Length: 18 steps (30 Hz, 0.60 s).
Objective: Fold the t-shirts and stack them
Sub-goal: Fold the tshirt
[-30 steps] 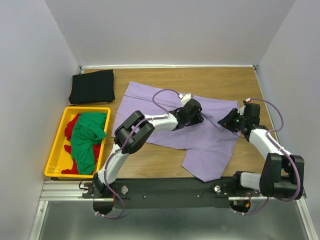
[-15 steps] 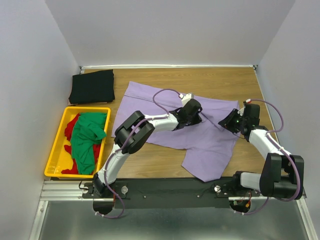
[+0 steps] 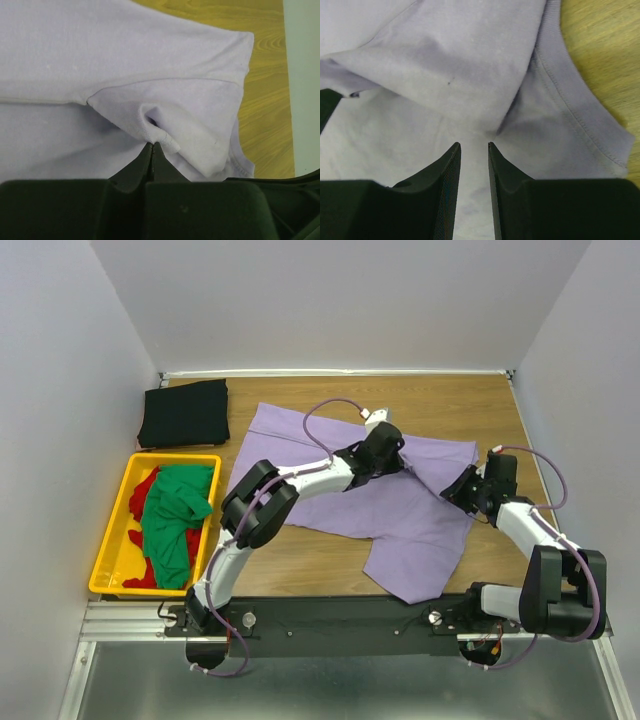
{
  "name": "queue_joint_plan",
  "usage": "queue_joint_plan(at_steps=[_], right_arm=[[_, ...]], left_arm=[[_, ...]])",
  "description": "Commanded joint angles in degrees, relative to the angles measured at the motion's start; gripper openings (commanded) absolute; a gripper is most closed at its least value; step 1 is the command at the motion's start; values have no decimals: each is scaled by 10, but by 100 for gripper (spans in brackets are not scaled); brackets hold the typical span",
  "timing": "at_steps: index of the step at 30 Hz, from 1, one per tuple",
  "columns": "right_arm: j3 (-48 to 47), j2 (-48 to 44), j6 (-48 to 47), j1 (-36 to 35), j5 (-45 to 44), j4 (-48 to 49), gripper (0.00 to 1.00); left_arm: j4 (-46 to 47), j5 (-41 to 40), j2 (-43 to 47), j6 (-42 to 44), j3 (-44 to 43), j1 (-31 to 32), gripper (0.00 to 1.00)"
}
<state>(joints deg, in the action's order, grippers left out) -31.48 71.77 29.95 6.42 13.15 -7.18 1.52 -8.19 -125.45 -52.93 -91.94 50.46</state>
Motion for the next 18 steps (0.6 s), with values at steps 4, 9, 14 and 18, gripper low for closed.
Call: queue_joint_plan(at_steps=[4,9,14,18], right_arm=[[5,20,-2,-3,-30,8,36],[7,42,0,-3,5,34,36],[16,65,12,-3,5,58,36],[21,73,17,-2,14,67,36]], left_arm=[[-27,-11,16,39,-26,-4,0],[-30,-4,9,41,-36,-4,0],[-31,-1,7,42,-38,-4,0],[-33,0,7,45,-37,-4,0]])
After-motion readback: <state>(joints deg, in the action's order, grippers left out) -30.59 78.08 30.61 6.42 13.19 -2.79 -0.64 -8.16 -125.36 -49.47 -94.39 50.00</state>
